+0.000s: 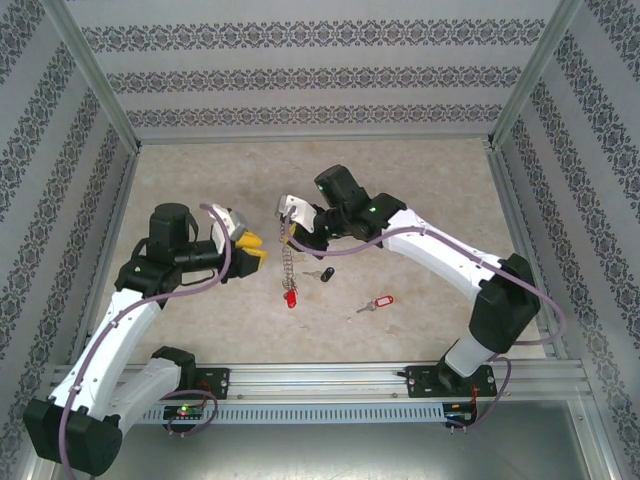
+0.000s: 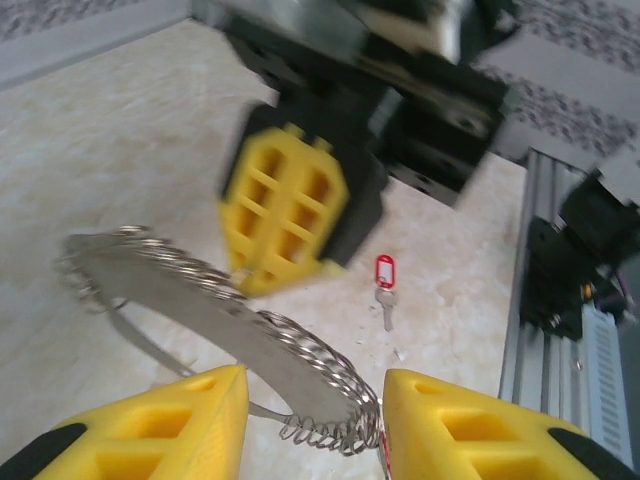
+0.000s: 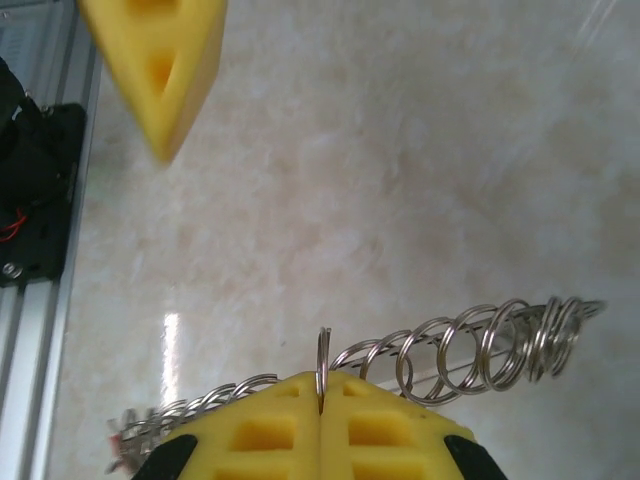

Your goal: Put the keys on the keyring

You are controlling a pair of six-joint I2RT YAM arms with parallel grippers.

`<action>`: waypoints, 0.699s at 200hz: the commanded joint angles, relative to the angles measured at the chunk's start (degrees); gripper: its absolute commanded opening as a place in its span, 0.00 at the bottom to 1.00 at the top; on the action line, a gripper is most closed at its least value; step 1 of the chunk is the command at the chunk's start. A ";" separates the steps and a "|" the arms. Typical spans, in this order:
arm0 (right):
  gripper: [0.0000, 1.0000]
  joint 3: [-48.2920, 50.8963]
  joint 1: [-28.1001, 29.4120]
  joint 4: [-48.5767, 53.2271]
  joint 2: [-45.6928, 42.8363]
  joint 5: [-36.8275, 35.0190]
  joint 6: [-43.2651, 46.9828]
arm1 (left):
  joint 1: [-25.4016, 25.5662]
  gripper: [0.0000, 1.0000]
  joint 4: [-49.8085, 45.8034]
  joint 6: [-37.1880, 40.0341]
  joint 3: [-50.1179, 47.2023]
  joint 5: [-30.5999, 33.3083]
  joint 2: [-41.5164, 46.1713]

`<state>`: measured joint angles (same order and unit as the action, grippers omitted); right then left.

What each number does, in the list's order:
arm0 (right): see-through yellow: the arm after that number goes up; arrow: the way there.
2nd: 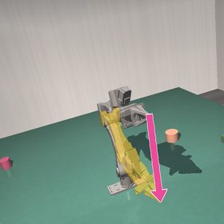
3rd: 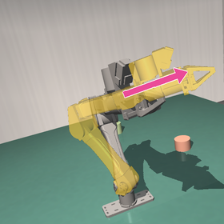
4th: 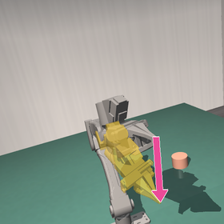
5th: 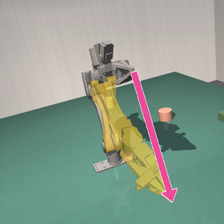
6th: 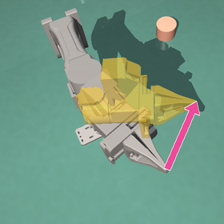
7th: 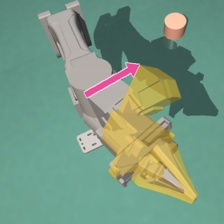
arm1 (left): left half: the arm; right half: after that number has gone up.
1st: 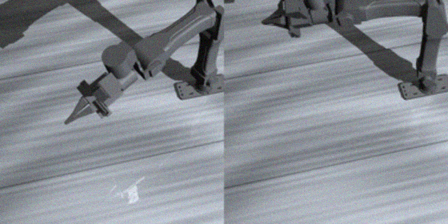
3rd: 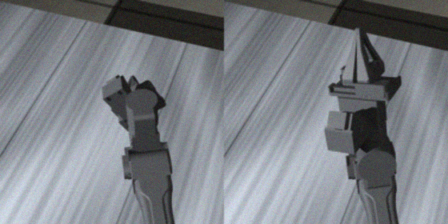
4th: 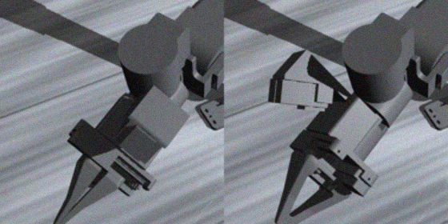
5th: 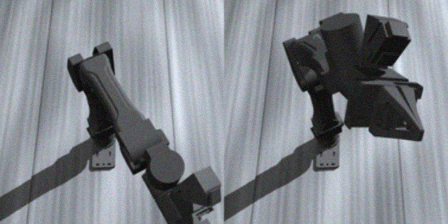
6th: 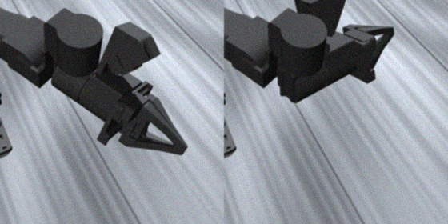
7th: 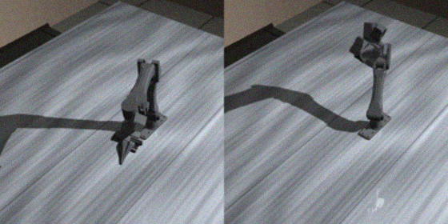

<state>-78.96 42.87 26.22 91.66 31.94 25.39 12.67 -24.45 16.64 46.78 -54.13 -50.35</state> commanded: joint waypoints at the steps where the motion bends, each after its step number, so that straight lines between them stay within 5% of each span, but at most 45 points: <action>1: 0.00 3.38 0.27 -8.00 -2.88 4.56 8.23 | 1.58 0.43 4.05 8.80 -2.16 -3.99 2.31; 42: 0.00 5.85 0.12 -9.91 -4.61 4.88 12.92 | 2.97 0.46 5.23 11.08 -2.48 -2.39 2.60; 104: 0.00 5.22 -3.65 -10.12 -4.98 19.55 8.53 | 4.32 0.40 5.69 15.47 -0.58 0.68 1.67; 140: 0.00 6.62 -3.59 -11.23 -5.17 19.56 7.80 | 6.52 0.40 8.01 15.85 0.36 3.39 0.35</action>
<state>-71.88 39.18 17.28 87.88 46.63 34.46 17.47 -20.25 30.09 44.71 -52.49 -49.47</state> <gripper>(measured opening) 0.052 0.402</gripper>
